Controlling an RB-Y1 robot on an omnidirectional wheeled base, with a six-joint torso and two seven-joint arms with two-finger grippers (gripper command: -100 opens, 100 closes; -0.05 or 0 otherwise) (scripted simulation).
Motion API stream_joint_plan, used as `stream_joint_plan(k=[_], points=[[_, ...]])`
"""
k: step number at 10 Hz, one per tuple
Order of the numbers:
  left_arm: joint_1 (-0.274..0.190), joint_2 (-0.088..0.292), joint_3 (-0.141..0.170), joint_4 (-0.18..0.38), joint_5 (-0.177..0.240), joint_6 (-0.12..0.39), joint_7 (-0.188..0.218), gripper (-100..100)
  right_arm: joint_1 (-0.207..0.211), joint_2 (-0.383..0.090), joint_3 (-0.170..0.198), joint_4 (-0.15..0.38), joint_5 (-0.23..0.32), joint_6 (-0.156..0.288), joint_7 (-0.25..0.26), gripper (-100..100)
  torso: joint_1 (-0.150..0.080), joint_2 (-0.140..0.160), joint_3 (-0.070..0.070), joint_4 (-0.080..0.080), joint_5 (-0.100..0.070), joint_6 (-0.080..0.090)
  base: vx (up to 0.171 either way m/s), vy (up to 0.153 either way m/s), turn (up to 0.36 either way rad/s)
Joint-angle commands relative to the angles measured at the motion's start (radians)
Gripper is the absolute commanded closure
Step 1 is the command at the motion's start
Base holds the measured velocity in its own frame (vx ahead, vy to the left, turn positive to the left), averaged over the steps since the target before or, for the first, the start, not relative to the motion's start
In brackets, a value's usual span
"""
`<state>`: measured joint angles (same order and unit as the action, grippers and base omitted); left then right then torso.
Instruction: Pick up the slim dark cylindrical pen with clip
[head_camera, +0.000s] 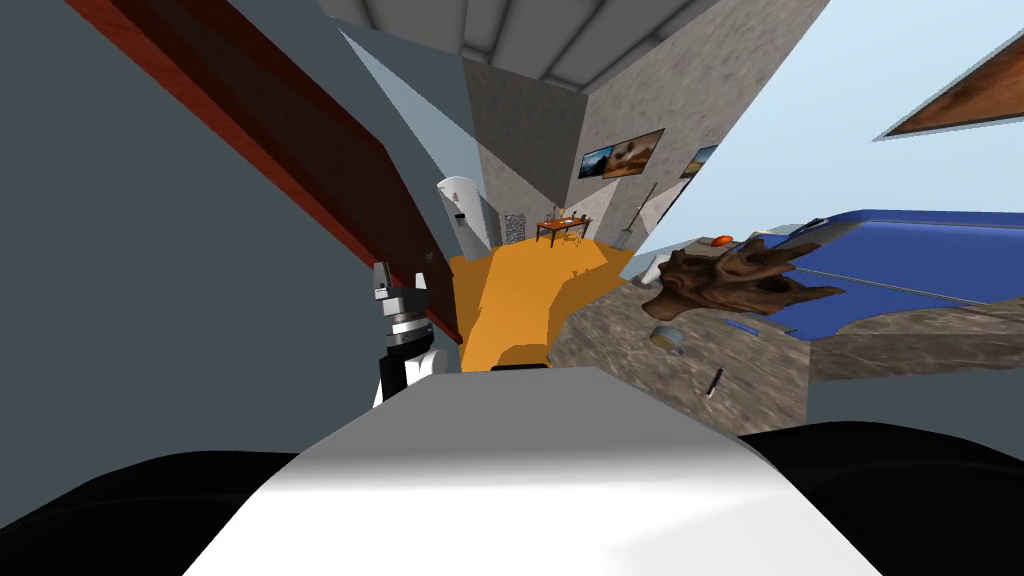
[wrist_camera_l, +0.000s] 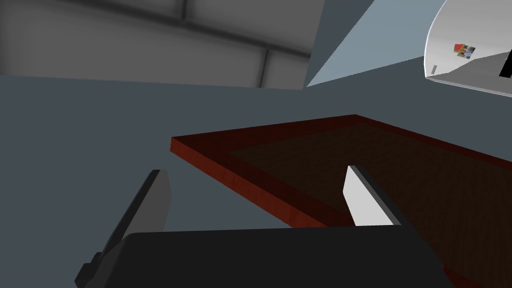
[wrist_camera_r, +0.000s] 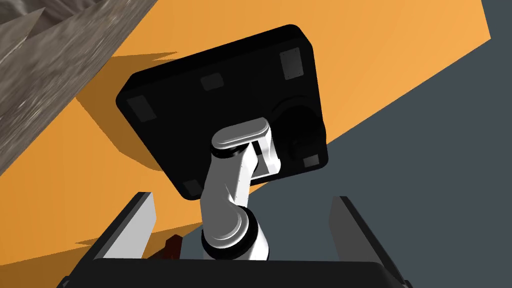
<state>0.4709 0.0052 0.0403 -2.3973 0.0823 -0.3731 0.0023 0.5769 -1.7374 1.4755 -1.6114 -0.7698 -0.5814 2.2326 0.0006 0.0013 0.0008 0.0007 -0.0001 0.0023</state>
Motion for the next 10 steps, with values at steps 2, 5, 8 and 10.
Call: stream_joint_plan(k=[2, 5, 8, 10], points=[[0.0, 0.0, 0.0, 0.0, 0.0, 0.0, 0.0, 0, -0.011, -0.033, 0.031, 0.016, -0.025, -0.008, 0.073, -100, 0.0, -0.002, -0.001, 0.0, 0.0, -0.002, 0.033, -0.013, 0.189], [0.0, 0.0, 0.0, 0.0, 0.0, 0.0, 0.0, 0, -0.025, -0.06, 0.058, 0.03, -0.048, -0.015, 0.149, -100, -0.002, -0.002, -0.001, 0.0, 0.0, -0.001, 0.03, -0.021, 0.095], [0.0, 0.0, 0.0, 0.0, 0.0, 0.0, 0.0, 0, -0.04, -0.082, 0.081, 0.042, -0.069, -0.021, 0.22, -100, -0.002, -0.002, -0.001, -0.001, 0.0, -0.001, 0.034, -0.023, 0.085], [0.0, 0.0, 0.0, 0.0, 0.0, 0.0, 0.0, 0, -0.056, -0.097, 0.1, 0.052, -0.089, -0.027, 0.275, -100, -0.003, -0.004, -0.002, -0.001, 0.0, -0.001, 0.051, -0.041, 0.136]])
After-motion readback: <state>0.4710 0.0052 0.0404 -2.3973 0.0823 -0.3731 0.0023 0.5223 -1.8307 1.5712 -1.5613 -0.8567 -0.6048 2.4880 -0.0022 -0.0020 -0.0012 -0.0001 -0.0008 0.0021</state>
